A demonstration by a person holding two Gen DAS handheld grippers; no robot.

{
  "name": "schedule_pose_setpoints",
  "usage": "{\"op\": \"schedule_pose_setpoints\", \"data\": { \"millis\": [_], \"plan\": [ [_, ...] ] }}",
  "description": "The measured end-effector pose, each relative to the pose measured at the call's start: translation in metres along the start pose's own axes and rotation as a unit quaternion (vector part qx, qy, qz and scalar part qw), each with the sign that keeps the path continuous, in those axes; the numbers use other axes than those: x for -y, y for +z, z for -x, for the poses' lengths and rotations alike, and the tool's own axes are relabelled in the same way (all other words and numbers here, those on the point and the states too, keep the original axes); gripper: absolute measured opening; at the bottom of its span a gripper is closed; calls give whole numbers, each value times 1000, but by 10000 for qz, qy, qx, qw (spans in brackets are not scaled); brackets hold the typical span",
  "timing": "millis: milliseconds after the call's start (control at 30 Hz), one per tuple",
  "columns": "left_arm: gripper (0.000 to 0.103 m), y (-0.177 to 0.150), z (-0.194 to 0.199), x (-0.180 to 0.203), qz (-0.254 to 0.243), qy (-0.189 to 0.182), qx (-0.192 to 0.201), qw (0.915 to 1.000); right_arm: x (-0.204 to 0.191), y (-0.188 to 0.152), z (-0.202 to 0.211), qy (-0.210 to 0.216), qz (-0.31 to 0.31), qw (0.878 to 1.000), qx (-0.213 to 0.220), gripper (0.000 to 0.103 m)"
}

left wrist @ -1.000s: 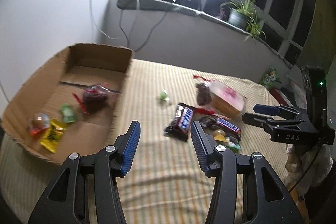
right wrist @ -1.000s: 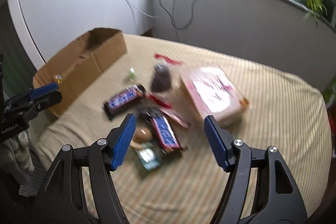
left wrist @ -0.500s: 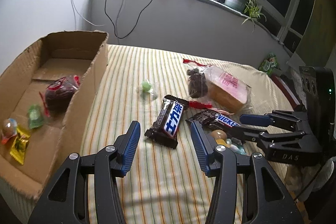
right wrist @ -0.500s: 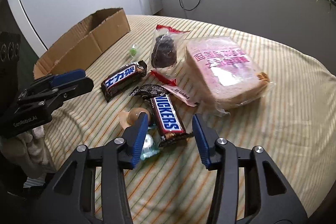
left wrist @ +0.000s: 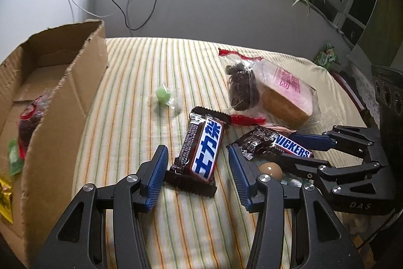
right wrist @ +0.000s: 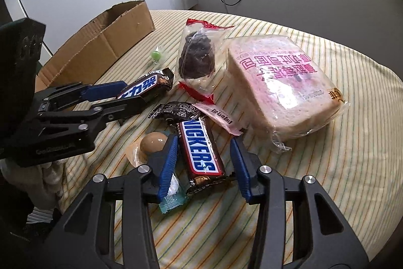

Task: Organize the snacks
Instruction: 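Grasp the blue-wrapped bar with the left tool while the right tool grasps the Snickers bar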

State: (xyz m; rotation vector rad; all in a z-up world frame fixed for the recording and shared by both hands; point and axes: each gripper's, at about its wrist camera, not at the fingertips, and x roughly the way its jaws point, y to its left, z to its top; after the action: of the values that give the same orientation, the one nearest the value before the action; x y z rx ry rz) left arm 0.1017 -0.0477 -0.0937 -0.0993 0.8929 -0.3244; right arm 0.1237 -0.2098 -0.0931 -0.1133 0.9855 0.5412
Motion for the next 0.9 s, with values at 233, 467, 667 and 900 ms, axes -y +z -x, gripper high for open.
{"op": "schedule_pose_setpoints", "data": {
  "millis": [233, 467, 667, 900],
  "plan": [
    [30, 0, 1, -3, 54, -41, 0, 10000, -10, 0, -3, -132, 173, 9998, -17, 32],
    [27, -1, 5, -5, 102, -51, 70, 9999, -7, -1, 1, -165, 55, 9998, 10, 30],
    [27, -4, 16, -4, 106, -83, 192, 9997, -3, -6, 12, -185, -54, 9998, 65, 30],
    [27, -6, 35, -3, 142, -165, 410, 9989, -7, -7, 31, -238, -99, 9994, 231, 29]
  ]
}}
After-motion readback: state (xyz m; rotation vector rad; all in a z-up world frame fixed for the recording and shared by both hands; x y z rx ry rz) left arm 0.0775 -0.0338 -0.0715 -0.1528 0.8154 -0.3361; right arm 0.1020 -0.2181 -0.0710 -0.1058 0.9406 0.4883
